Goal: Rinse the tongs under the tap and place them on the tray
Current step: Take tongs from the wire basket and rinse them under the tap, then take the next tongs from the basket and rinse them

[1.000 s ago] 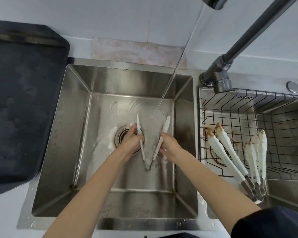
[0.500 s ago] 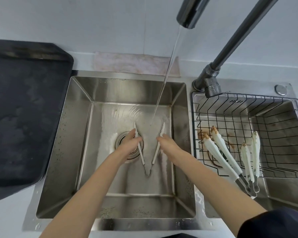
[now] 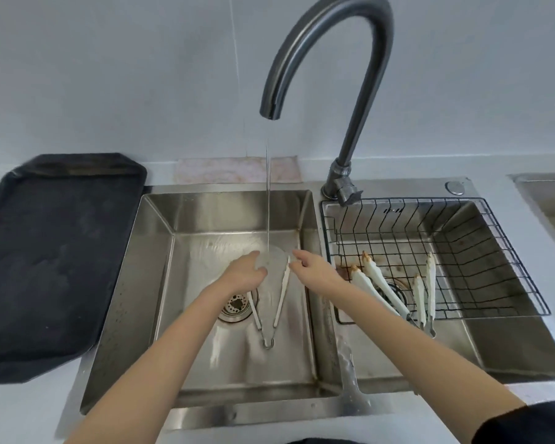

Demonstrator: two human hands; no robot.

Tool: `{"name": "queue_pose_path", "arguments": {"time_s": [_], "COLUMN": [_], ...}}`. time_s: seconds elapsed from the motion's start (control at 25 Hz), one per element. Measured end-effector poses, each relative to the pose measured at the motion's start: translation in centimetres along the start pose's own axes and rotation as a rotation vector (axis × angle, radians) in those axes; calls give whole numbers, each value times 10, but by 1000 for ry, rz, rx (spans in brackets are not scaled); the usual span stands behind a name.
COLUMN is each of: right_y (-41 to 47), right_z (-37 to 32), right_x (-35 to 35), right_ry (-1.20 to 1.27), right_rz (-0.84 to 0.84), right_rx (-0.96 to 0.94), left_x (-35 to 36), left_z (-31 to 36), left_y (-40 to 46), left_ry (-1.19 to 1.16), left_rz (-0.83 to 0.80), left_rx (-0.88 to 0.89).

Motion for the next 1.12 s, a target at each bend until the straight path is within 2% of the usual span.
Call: {"name": "queue_pose_path", "arguments": {"time_s": [0.32,0.56,0.72,0.88,1.12], "right_y": [-72,-107,-111,-107,-94], "right_z": [15,63,96,118,126], "right_x": [-57,-96,-111,-114,-112], "right_ry": [-107,-162,-316,-529,-712], "right_rz": [207,320,287,244,242], "right_rx": [-63,101,262,437,517], "left_x": [22,61,86,107,128], "left_z": [73,117,136,140,140], "left_y": [-28,-28,-17,-3,5], "left_ry": [182,247,313,370,341], "left_rz": [85,23,-16,-73,-166], "left_rx": [175,233,238,159,66]}}
Point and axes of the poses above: each hand's wrist, its own y-axis towards the middle knuckle, its own x-axis out of the palm, z = x × y, the point moved 5 cm from there along y, towards the middle knuckle, and after that the axes turned 12 degrees about -z, right-handed, at the moved point
